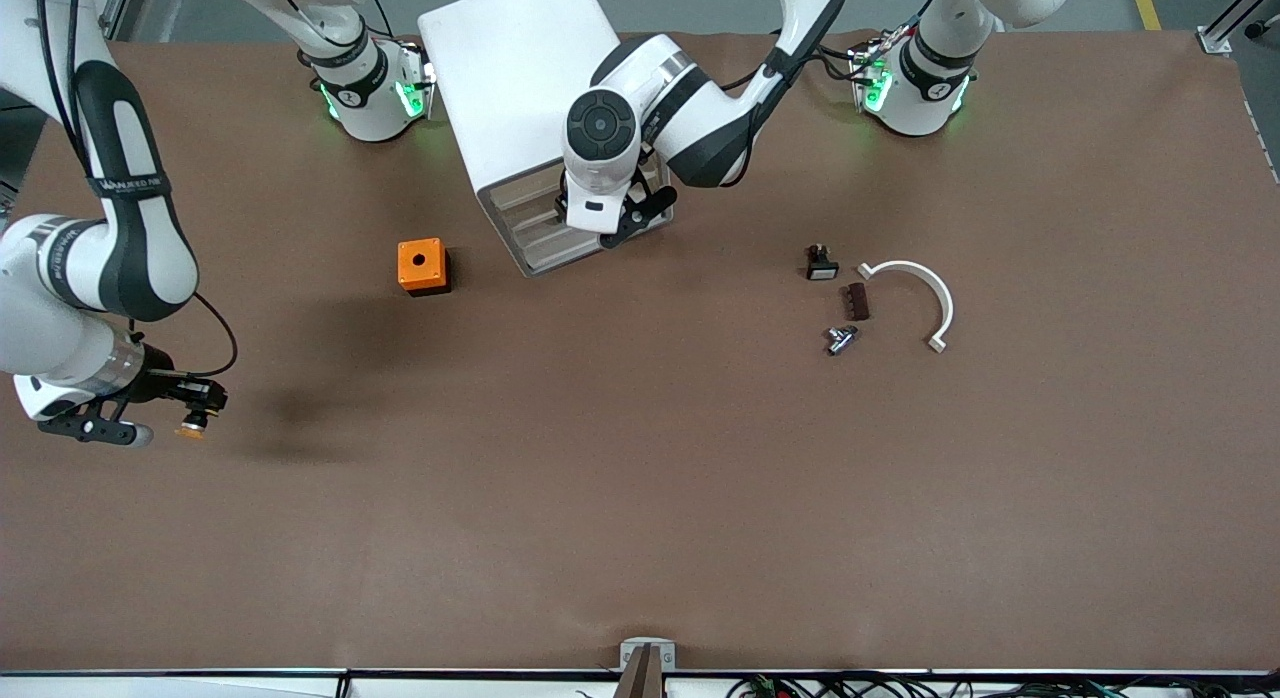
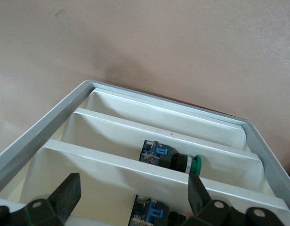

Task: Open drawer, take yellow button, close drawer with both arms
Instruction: 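Lower the button onto the table with the right gripper and release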

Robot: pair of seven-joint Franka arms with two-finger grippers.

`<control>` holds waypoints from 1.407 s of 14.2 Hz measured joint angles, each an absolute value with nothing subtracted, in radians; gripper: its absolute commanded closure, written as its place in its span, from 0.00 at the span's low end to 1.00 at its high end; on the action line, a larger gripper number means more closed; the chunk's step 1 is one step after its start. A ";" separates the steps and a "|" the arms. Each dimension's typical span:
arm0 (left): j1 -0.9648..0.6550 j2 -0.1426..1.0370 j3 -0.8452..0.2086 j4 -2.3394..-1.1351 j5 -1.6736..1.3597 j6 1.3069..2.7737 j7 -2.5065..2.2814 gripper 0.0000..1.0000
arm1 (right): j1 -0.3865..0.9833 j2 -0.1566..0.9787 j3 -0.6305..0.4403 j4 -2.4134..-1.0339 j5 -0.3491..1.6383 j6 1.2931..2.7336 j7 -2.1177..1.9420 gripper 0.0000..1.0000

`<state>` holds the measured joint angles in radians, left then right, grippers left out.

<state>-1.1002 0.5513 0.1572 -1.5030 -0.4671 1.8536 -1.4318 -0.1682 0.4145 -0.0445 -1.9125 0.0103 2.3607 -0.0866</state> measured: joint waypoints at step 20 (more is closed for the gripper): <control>-0.626 0.344 0.190 -1.511 -0.023 1.766 -1.098 0.00 | -0.215 0.548 -0.030 -1.879 0.009 2.418 -0.141 0.00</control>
